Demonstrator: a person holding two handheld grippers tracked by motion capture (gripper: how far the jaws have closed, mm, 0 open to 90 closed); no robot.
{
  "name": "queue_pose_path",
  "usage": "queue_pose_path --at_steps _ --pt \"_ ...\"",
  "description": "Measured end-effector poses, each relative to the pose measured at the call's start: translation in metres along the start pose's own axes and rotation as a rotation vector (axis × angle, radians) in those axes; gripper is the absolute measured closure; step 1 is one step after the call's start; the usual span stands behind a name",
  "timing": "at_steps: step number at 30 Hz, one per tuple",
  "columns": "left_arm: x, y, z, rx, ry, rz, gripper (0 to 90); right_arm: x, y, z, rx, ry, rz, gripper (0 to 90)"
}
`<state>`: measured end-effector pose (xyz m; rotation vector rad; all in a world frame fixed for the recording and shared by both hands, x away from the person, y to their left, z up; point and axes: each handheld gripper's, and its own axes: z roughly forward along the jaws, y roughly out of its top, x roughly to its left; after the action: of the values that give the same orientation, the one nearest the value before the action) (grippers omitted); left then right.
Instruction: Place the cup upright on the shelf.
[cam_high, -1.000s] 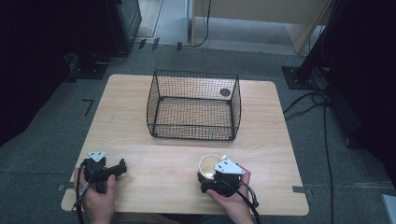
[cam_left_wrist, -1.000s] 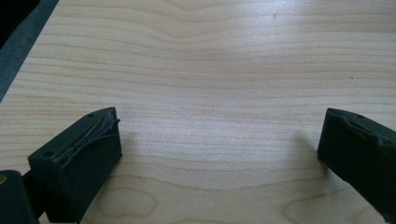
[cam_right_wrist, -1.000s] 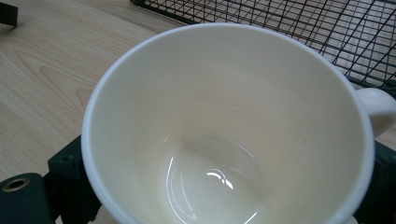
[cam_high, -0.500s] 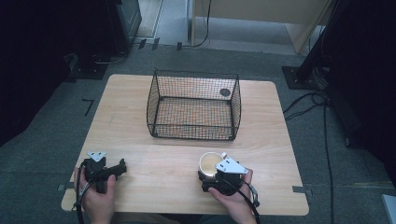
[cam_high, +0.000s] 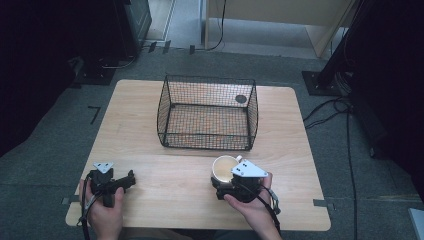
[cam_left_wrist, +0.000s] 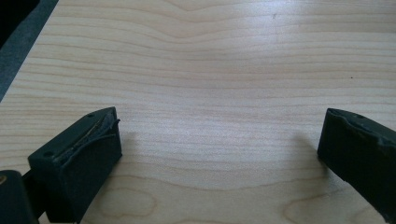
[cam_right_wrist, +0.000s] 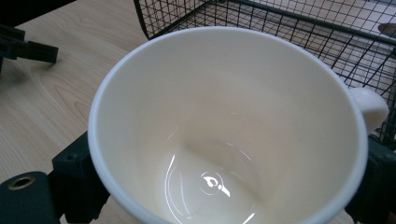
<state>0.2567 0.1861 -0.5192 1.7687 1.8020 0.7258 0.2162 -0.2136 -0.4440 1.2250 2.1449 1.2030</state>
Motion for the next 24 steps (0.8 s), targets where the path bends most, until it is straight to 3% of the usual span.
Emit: queue_pose_path --at_steps 24 --pt "0.0 0.0 0.0 -0.002 0.0 -0.002 0.0 -0.004 0.045 -0.003 -0.027 0.027 -0.026 8.3"
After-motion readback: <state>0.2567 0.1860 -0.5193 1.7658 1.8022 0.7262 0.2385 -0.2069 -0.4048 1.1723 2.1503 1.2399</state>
